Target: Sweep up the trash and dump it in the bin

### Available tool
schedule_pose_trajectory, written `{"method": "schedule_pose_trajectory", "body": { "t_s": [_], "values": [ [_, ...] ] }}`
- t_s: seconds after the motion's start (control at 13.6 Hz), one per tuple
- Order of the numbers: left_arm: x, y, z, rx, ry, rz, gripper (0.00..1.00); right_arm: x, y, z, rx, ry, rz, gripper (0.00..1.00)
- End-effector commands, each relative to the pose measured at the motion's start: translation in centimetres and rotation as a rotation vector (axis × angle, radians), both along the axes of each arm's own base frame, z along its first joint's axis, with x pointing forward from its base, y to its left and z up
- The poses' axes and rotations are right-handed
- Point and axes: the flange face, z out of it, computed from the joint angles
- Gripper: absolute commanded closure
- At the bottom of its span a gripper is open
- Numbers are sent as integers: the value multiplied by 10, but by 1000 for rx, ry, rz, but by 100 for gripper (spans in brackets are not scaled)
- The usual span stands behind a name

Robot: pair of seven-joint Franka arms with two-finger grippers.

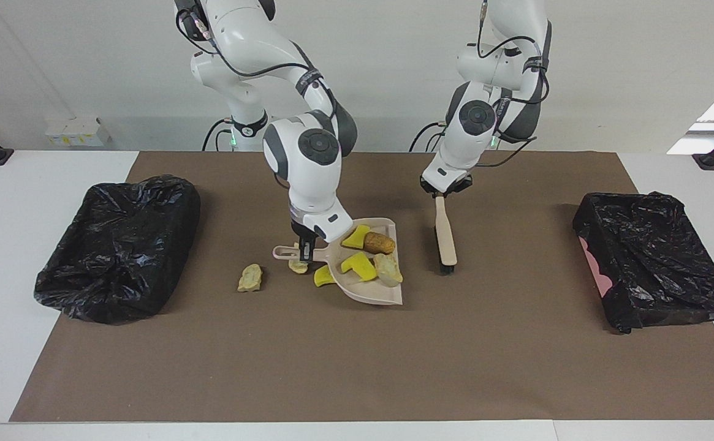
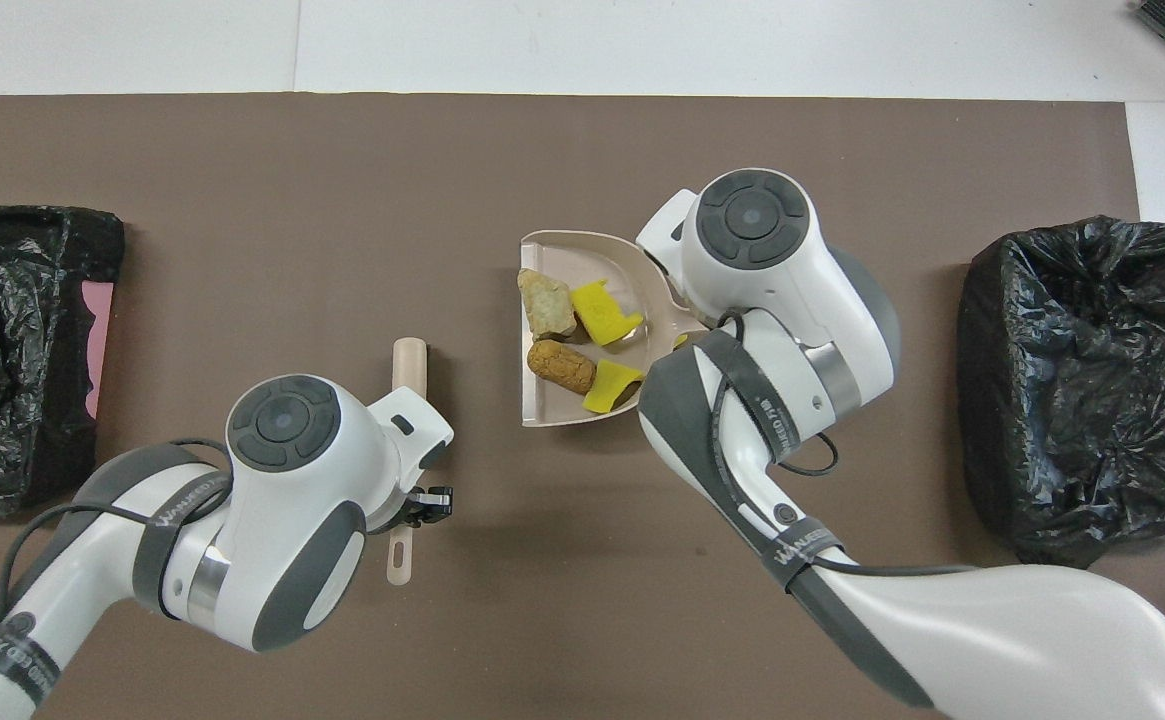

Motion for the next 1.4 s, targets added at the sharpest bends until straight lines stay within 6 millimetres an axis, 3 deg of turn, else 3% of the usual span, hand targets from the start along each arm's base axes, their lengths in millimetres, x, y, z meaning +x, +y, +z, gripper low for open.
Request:
{"method": "schedule_pose_trajectory", "body": {
  "t_s": [0.0, 0.29, 0.51, 0.59, 0.81, 0.96, 1.1, 1.18, 1.25, 1.32],
  "values": [
    [-53, -19, 5, -4, -35, 26, 100, 6, -43, 31, 42, -6, -3, 100],
    [-115, -47, 3, -40, -48, 35, 100, 15, -127, 58, 26, 15, -45, 100],
    [-155, -60, -1, -55, -43, 21, 100, 17, -199, 72, 17, 28, -46, 100],
    [-170, -67, -1, -59, -29, 37, 100, 17, -231, 73, 7, 34, -58, 100],
    [-204, -81, -19, -72, -62, 83, 100, 11, -306, 84, -4, 36, -58, 100],
    [-209, -82, -24, -80, -78, 128, 100, -2, -369, 92, -11, 46, -81, 100],
    [-209, -81, -24, -73, -73, 128, 100, -18, -434, 111, -65, 41, -63, 100],
    [-206, -82, -24, -73, -71, 119, 100, -29, -457, 124, -86, 34, -47, 100],
    [-202, -80, -25, -69, -66, 113, 60, -41, -484, 131, -113, 44, -44, 100],
    [-197, -80, -24, -73, -63, 92, 43, -52, -506, 138, -156, 51, -30, 100]
  ]
}}
